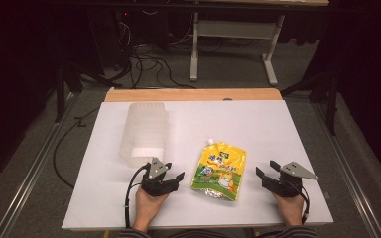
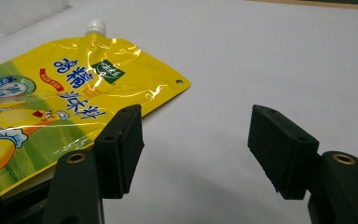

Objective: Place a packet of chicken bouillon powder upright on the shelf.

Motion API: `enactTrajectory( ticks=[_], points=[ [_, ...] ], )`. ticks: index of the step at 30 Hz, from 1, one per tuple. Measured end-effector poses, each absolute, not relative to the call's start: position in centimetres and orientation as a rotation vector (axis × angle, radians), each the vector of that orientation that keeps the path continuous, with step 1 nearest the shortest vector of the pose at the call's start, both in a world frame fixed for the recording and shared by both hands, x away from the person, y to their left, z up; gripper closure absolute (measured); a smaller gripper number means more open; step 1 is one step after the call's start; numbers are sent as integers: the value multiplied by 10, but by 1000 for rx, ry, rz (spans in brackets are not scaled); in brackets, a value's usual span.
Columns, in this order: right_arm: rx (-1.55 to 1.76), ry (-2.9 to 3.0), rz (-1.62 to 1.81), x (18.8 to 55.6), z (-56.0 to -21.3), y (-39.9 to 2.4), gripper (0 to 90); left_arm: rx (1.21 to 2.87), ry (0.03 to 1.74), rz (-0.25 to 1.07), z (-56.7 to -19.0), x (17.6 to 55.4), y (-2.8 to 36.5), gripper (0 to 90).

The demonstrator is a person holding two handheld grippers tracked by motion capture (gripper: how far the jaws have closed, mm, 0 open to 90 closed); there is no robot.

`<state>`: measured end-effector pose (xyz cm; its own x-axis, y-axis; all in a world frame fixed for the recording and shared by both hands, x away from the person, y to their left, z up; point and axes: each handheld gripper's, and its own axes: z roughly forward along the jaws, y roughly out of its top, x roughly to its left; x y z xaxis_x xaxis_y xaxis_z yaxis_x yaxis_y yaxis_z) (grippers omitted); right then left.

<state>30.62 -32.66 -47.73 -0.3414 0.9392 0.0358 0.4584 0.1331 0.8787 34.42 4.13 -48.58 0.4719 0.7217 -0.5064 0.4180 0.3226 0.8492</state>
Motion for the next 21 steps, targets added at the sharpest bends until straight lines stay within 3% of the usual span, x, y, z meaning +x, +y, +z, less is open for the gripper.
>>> enactTrajectory(
  ticks=[21],
  points=[
    [1342,1861,1141,306,-477,-327,359,1354,1141,263,-486,348,35,322]
  ],
)
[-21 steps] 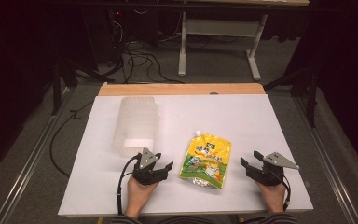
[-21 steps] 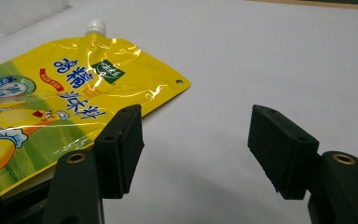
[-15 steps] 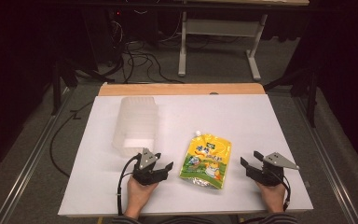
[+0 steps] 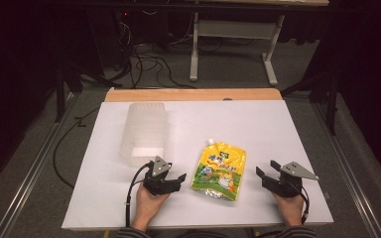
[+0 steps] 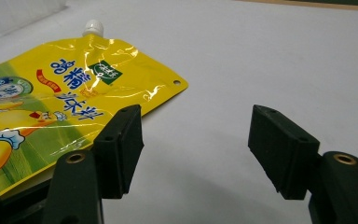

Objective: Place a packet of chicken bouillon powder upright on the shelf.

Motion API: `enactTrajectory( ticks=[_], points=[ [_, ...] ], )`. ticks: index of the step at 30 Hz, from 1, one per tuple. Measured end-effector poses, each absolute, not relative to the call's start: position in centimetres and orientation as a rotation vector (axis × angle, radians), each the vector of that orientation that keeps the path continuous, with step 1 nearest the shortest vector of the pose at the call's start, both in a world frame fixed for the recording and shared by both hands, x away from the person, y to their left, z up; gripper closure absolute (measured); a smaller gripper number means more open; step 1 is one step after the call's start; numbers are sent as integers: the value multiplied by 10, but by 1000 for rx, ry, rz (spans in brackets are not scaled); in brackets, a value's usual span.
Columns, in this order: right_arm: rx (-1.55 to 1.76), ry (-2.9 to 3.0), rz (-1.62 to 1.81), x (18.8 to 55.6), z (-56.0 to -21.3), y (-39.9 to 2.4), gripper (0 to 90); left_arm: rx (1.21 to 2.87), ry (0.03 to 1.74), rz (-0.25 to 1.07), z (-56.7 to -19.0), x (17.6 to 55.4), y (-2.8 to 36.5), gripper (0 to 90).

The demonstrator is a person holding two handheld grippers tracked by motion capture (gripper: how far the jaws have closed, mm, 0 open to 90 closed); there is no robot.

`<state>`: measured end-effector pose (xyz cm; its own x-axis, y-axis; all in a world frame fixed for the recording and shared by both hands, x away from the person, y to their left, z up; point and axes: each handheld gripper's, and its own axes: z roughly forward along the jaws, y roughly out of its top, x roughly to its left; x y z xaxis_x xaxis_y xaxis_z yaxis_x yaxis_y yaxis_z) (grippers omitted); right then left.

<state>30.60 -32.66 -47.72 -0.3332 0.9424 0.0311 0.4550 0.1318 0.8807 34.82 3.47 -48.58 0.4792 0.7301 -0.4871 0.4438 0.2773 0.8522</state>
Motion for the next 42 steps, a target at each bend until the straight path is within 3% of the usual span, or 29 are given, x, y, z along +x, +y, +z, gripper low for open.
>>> enactTrajectory(
  ticks=[22,27,31,42],
  points=[
    [1348,1846,1125,306,-477,-326,357,1443,1178,115,-459,367,16,388],
    [1353,1853,1117,306,-477,-326,356,1420,1179,121,-450,373,15,375],
    [1352,1847,1120,306,-477,-326,352,1427,1196,139,-445,378,11,303],
    [1346,1848,1126,305,-477,-325,352,1468,1211,63,-442,388,-10,302]
  ],
)
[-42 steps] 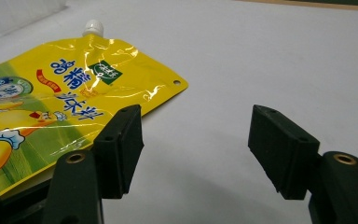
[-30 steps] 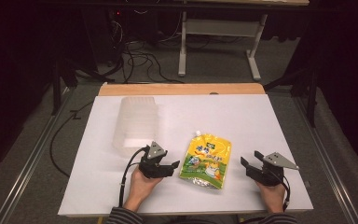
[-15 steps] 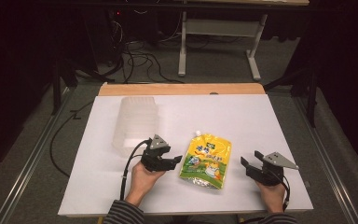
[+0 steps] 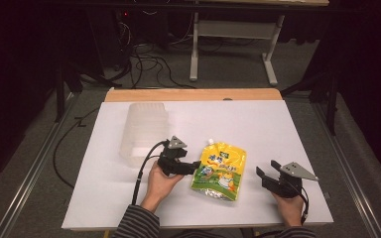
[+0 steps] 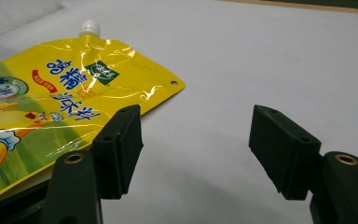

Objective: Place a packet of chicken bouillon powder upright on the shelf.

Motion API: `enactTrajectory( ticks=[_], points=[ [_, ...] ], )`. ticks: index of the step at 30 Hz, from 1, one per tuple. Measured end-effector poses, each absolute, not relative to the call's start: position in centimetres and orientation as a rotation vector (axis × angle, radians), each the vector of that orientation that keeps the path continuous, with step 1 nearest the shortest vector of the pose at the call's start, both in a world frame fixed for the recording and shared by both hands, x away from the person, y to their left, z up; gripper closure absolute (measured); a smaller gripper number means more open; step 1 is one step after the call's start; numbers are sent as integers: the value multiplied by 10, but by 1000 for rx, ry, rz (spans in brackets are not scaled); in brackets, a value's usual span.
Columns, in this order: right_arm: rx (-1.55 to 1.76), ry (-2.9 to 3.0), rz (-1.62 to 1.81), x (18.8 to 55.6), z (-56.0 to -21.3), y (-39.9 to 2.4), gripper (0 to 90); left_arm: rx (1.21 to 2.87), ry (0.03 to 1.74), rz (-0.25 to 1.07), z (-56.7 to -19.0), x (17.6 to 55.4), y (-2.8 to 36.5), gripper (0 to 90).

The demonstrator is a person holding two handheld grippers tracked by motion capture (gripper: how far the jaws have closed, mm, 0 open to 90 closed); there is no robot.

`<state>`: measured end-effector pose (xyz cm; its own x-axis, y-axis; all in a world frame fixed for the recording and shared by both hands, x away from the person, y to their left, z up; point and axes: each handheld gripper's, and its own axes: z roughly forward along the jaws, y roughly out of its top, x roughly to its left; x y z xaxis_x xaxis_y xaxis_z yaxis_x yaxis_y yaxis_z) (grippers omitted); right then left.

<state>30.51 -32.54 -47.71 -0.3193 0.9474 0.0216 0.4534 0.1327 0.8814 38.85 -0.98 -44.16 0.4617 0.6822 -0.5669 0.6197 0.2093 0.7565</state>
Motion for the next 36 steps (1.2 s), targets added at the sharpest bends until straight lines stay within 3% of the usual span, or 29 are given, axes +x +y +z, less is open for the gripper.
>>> enactTrajectory(
  ticks=[17,28,36],
  points=[
    [1343,1849,1118,305,-477,-325,353,1525,1270,24,-457,414,-49,243],
    [1334,1824,1119,303,-477,-325,359,1573,1273,9,-477,414,-65,273],
    [1331,1831,1112,304,-477,-324,361,1607,1222,106,-481,401,-73,354]
  ],
)
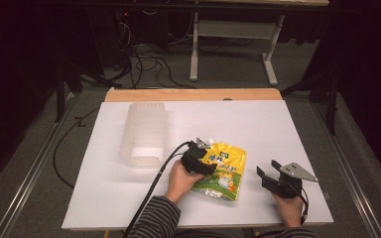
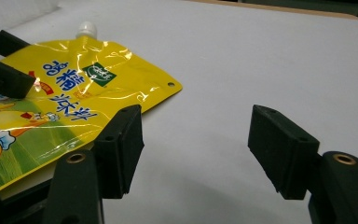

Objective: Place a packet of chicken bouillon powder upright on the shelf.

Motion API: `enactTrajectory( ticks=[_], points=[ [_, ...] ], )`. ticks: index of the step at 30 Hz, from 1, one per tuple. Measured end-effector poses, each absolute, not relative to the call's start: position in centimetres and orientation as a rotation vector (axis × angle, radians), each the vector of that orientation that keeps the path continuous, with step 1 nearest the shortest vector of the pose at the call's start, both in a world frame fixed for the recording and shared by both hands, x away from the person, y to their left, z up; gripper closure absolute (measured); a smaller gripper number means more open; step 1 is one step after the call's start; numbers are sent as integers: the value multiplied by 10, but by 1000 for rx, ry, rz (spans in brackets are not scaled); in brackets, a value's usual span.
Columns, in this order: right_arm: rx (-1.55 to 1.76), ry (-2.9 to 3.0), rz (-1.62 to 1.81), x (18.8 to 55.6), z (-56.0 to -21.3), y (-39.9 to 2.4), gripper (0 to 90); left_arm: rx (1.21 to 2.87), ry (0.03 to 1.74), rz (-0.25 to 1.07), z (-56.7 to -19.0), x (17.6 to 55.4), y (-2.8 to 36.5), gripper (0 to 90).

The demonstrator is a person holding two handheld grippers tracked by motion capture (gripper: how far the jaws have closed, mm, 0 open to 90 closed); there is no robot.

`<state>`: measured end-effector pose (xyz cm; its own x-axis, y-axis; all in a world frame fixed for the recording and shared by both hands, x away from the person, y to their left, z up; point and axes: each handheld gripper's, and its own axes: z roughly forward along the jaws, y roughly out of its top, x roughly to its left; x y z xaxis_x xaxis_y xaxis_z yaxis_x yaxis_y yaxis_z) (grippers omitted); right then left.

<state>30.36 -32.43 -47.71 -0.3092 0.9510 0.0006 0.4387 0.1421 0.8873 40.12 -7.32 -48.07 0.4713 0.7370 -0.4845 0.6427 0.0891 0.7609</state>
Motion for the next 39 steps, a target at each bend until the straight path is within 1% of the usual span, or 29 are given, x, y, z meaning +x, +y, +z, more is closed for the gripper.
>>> enactTrajectory(
  ticks=[2,4,8,14,18,22,28,34,37,39],
  points=[
    [1338,1831,1101,304,-477,-324,363,1588,1221,90,-481,397,-72,419],
    [1341,1835,1099,304,-477,-323,362,1584,1215,89,-481,396,-72,459],
    [1336,1826,1098,304,-477,-323,361,1604,1196,136,-482,392,-74,586],
    [1338,1830,1088,304,-477,-322,361,1614,1191,87,-480,388,-75,799],
    [1332,1838,1079,304,-477,-322,359,1597,1185,39,-480,389,-72,878],
    [1327,1839,1074,304,-477,-321,358,1601,1177,20,-477,389,-69,898],
    [1319,1840,1074,304,-477,-321,355,1533,1147,-34,-462,388,-61,900],
    [1317,1840,1075,304,-477,-321,353,1499,1093,-26,-443,379,-52,900],
    [1320,1841,1074,304,-477,-321,353,1467,1088,-52,-433,379,-45,900],
    [1321,1839,1074,304,-477,-321,353,1463,1078,-43,-426,379,-42,900]
  ],
)
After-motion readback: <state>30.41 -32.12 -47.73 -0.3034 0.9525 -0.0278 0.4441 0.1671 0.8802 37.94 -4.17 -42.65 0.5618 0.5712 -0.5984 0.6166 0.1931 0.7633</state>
